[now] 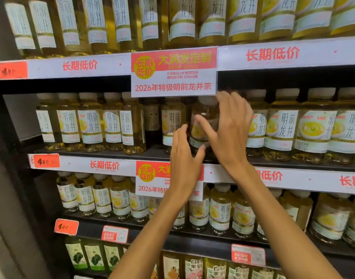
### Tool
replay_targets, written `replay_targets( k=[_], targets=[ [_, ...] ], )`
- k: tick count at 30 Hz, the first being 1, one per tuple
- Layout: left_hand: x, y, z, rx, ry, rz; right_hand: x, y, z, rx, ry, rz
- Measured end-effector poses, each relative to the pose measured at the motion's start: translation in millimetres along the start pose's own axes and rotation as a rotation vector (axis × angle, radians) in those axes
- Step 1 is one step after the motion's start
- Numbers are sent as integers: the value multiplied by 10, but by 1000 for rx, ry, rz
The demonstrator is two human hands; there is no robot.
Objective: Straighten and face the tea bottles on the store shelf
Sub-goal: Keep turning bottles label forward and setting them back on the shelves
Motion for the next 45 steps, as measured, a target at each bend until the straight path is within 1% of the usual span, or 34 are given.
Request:
replay_targets(
  k=[2, 4, 7, 10, 11, 13, 16, 18, 21, 23, 26, 28, 30, 34, 37, 39, 41, 42, 44, 45],
  targets=[
    [-18, 36, -5, -29, 2, 25, -120, -63, 5, 170, 40, -35],
    [-38, 56, -7, -47, 15, 30, -227, -99, 11, 267, 102, 16],
    [-68, 45, -32, -1, 61, 8, -332, -142, 49, 398, 132, 103],
    [-102, -11, -76, 3, 146, 36, -294, -276, 79, 553, 174, 49],
    [-115, -42, -89, -1, 177, 60, -260, -341, 82, 625, 203, 30],
    [-148, -122, -118, -64, 185, 134, -176, -483, 86, 793, 273, 42],
    [-253, -248, -208, -220, 122, 247, -81, -667, 105, 1009, 338, 101],
    [-360, -309, -296, -298, 76, 273, -72, -739, 132, 1098, 396, 129],
    [-552, -363, -415, -371, -8, 270, -108, -786, 139, 1187, 513, 201],
    [-665, -391, -468, -431, -66, 291, -131, -788, 104, 1317, 603, 302],
    [-828, -411, -530, -589, -201, 409, -170, -792, 93, 1536, 753, 486],
    [-941, -401, -544, -646, -278, 479, -203, -811, 112, 1576, 799, 550],
    [-1020, -393, -546, -675, -328, 503, -225, -835, 116, 1547, 781, 560],
    [-1077, -424, -541, -675, -363, 460, -259, -902, 129, 1389, 738, 525],
    [-1130, -418, -540, -716, -400, 424, -293, -913, 164, 1346, 788, 592],
    [-1184, -410, -542, -899, -507, 469, -304, -912, 180, 1395, 862, 690],
    [-1226, -420, -558, -1134, -656, 524, -327, -900, 198, 1519, 954, 761],
    [-1243, -435, -563, -1196, -690, 564, -347, -889, 205, 1585, 989, 773],
    [-1292, -431, -512, -1160, -696, 594, -379, -869, 214, 1635, 995, 757],
    [-1306, -427, -476, -1080, -681, 574, -389, -868, 215, 1618, 973, 738]
  ],
)
Point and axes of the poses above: each hand's wrist, its own x-axis towards the middle knuckle, its own y-axis out of the palm, z = x × y, the point moved 2 cm from there along x, towards the middle knuckle, and after that the axes turned 2 degrees about -x, right-handed, at the moved point
